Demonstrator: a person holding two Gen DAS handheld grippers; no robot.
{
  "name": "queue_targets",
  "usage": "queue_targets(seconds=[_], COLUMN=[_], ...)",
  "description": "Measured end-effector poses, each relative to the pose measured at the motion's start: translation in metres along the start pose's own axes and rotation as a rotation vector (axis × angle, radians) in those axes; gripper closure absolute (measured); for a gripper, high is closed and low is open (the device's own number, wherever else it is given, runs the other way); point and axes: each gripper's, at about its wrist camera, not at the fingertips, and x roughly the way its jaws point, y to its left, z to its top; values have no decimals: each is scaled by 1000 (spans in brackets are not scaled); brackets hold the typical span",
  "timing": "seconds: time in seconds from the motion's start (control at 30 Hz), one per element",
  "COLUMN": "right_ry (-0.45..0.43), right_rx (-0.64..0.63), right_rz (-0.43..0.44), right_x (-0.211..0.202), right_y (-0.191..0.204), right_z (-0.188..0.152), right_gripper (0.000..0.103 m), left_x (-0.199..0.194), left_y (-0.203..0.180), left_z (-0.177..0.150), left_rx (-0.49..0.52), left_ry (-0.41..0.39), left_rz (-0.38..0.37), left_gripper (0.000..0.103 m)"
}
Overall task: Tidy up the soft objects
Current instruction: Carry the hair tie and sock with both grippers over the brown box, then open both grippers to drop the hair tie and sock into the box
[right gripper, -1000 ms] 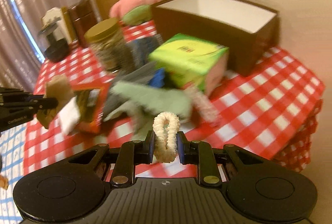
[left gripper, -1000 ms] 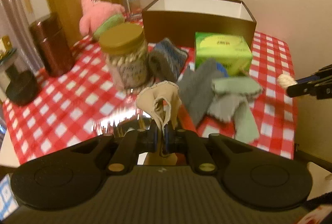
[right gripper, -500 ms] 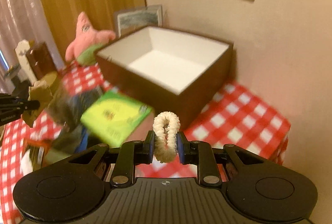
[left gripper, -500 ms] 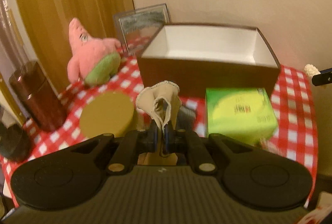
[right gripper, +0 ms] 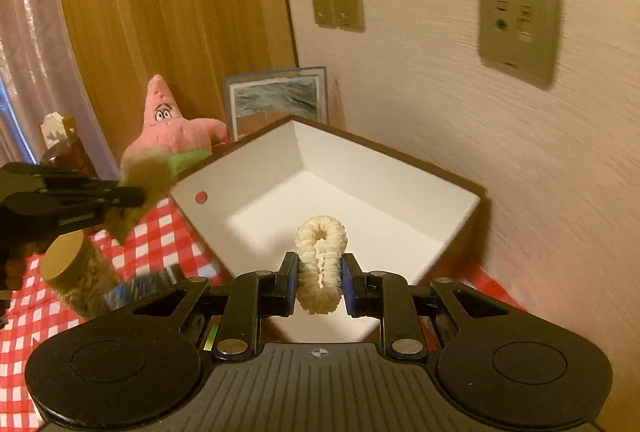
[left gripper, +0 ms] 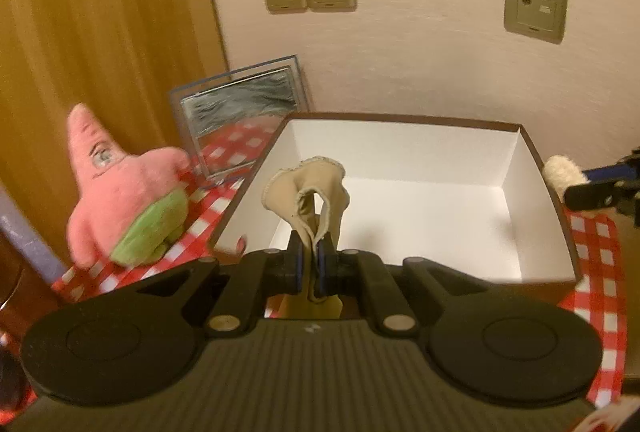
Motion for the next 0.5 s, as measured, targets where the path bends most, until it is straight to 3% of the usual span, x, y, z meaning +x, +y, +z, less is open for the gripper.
queue_targets(seconds=[0.33,0.5], right_ry=[27,40], right_rx=[-35,-29], right_rz=[42,47], right_x=[63,84], right_y=[-36,-45], right_z=[15,19], right_gripper=[80,77], left_x=[71,86], left_y=[-16,-17], left_z=[26,31], left_rx=[22,11], left_ry=[60,76], left_rz=[-36,-54], left_gripper=[95,89])
